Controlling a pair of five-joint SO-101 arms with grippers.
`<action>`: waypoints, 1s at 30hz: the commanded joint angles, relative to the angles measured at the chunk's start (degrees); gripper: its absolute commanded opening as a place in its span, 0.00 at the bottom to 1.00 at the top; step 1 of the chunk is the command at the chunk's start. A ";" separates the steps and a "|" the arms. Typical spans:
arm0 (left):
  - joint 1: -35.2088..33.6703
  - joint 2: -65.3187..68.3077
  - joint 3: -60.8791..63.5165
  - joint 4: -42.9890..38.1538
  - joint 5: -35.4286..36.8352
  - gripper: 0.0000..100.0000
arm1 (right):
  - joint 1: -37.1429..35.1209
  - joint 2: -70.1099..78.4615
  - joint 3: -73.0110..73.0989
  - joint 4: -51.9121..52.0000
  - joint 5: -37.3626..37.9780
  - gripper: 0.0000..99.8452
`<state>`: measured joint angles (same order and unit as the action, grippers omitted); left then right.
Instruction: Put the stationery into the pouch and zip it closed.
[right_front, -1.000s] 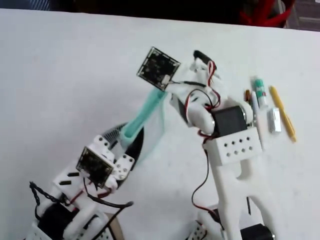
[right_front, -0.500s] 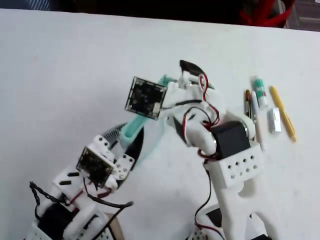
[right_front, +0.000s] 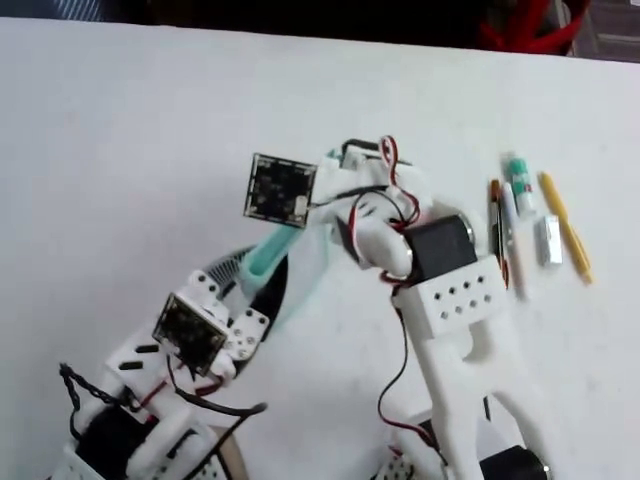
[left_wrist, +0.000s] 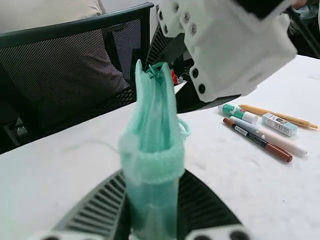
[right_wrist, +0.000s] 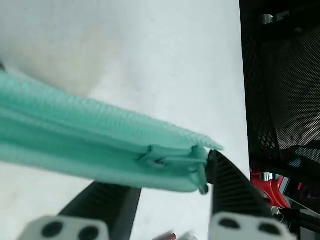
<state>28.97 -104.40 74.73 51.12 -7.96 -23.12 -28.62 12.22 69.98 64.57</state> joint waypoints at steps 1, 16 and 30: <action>0.04 -0.04 -0.18 0.00 0.53 0.02 | 0.75 -0.13 -0.97 -1.10 4.04 0.08; -0.22 -0.13 1.05 -0.88 0.53 0.06 | -1.45 -5.85 -2.73 -3.56 -8.26 0.02; 0.04 -0.22 -13.01 14.86 5.71 0.27 | -6.29 -16.57 -2.11 0.92 -19.16 0.02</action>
<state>28.79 -104.75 67.96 61.93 -2.86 -26.64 -43.74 12.13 68.92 46.02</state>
